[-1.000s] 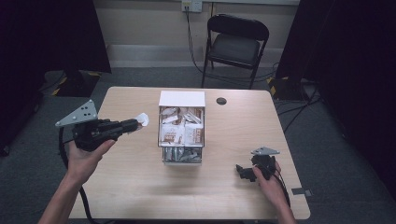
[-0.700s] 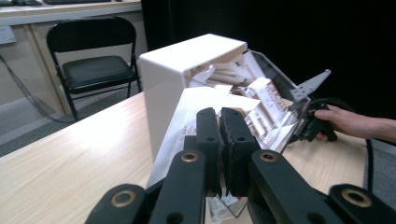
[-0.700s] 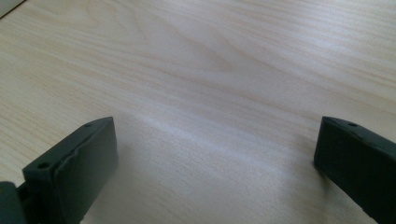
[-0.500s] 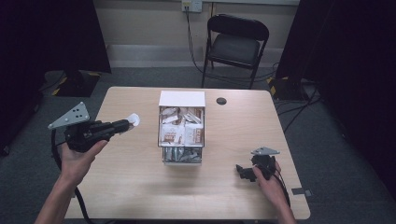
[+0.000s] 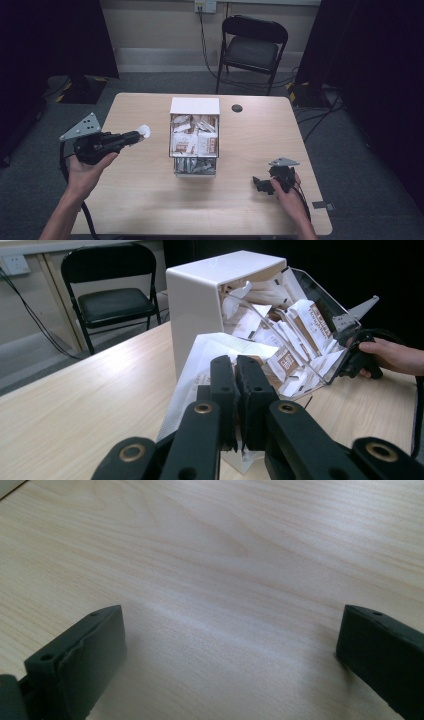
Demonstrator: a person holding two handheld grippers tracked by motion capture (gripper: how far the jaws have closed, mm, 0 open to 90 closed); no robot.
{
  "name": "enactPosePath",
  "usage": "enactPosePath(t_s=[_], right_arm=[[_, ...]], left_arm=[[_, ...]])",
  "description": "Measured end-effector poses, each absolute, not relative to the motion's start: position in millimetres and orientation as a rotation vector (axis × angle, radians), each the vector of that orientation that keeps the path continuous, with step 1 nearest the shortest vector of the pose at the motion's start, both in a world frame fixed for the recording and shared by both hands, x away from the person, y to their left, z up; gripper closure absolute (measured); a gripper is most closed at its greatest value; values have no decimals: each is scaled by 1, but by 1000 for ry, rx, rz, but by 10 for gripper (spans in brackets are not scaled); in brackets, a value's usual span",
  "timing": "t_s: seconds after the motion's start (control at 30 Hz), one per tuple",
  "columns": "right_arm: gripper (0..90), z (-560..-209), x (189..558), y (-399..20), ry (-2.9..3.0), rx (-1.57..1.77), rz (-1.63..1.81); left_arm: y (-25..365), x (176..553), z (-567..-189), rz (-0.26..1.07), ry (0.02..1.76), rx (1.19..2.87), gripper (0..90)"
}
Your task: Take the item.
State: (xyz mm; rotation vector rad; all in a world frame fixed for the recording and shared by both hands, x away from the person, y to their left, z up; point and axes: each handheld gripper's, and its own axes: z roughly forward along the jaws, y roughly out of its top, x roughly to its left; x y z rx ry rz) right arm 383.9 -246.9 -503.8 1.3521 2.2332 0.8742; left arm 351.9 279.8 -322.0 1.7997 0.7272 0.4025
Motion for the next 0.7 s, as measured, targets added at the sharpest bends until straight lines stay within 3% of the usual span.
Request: enactPosePath(t_s=[0.7], right_arm=[[0,-504,384,-247,2233,1352,874]], left_arm=[[280,365,-348,366,796,1841,870]])
